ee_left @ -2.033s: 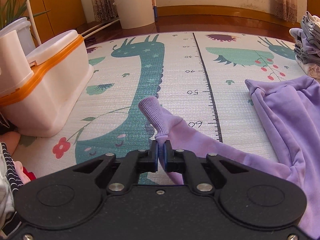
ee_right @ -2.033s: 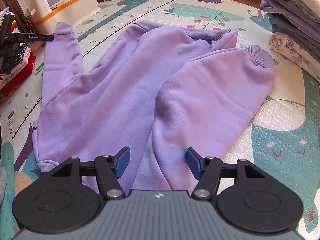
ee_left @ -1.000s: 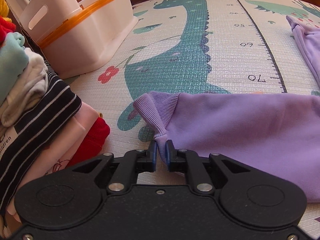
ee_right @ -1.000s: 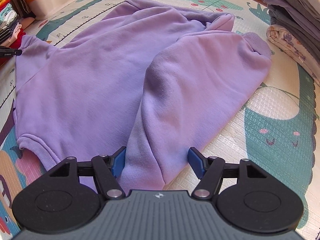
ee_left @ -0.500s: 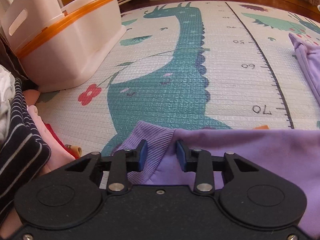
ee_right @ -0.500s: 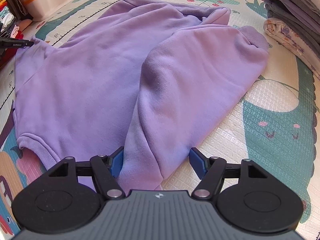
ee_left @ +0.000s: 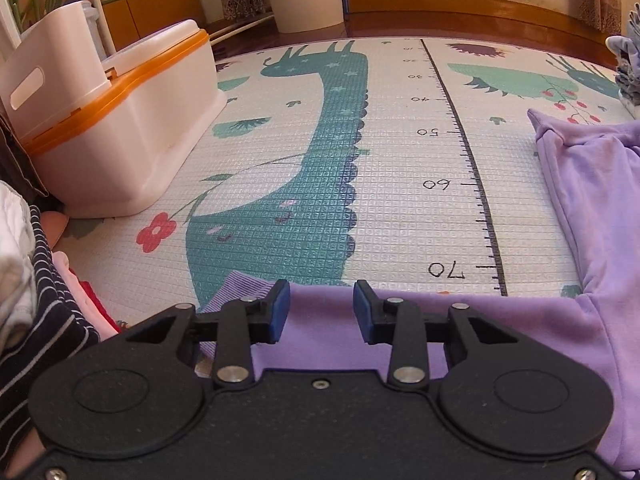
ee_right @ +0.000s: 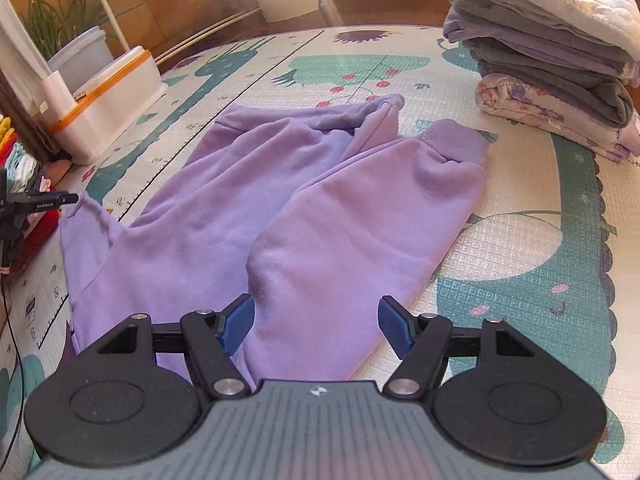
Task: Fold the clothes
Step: 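Grasp a sleeve cuff with the left gripper and pull it outward, then grasp the other sleeve cuff with the right gripper and pull it outward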
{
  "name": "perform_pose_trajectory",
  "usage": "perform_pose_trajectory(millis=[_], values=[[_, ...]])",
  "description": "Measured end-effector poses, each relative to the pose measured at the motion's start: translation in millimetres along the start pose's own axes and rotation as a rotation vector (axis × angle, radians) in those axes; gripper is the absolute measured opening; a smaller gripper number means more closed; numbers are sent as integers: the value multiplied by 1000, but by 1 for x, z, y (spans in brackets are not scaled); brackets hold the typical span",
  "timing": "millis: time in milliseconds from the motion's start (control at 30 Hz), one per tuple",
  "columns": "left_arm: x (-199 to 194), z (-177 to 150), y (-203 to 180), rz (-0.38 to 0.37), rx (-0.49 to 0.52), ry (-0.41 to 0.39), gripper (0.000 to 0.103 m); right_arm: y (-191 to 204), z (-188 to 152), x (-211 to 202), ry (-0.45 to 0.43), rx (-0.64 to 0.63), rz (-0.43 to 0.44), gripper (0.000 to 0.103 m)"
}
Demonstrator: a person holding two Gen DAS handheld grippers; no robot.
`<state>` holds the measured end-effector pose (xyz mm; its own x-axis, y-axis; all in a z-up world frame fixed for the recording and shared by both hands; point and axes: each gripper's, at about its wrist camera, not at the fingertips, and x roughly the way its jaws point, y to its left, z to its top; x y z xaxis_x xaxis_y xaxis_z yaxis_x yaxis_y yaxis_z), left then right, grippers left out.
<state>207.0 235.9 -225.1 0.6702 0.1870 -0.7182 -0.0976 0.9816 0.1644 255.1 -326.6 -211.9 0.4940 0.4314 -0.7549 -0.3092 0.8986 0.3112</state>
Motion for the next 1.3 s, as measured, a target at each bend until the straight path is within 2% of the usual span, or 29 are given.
perform_pose_trajectory(millis=[133, 200, 267, 367, 567, 800, 867, 900, 933, 1000, 1067, 1300], values=[[-10, -7, -29, -129, 46, 13, 34, -42, 16, 18, -46, 165, -81, 54], [-14, -13, -45, -210, 82, 28, 36, -59, 23, 27, -59, 220, -111, 51], [-19, -21, -62, -287, 130, 38, 38, -71, 32, 35, -67, 252, -135, 51], [-25, -31, -79, -342, 190, 49, 44, -87, 49, 48, -79, 293, -159, 51], [-28, -43, -97, -449, 220, 104, 57, -112, 78, 72, -91, 361, -191, 51], [-28, -50, -105, -511, 225, 196, 60, -118, 89, 100, -56, 362, -197, 50], [-27, -53, -106, -505, 224, 211, 64, -117, 90, 105, -41, 369, -188, 35], [-26, -55, -106, -497, 224, 217, 66, -114, 90, 107, -31, 353, -183, 24], [-26, -56, -106, -495, 224, 222, 67, -110, 90, 106, -30, 329, -175, 18], [-25, -57, -105, -493, 219, 226, 67, -106, 90, 101, -44, 304, -156, 14], [-25, -56, -107, -491, 221, 228, 68, -110, 88, 90, -73, 317, -143, 13], [-24, -59, -109, -488, 246, 223, 73, -132, 67, 33, -164, 388, -180, 13]])
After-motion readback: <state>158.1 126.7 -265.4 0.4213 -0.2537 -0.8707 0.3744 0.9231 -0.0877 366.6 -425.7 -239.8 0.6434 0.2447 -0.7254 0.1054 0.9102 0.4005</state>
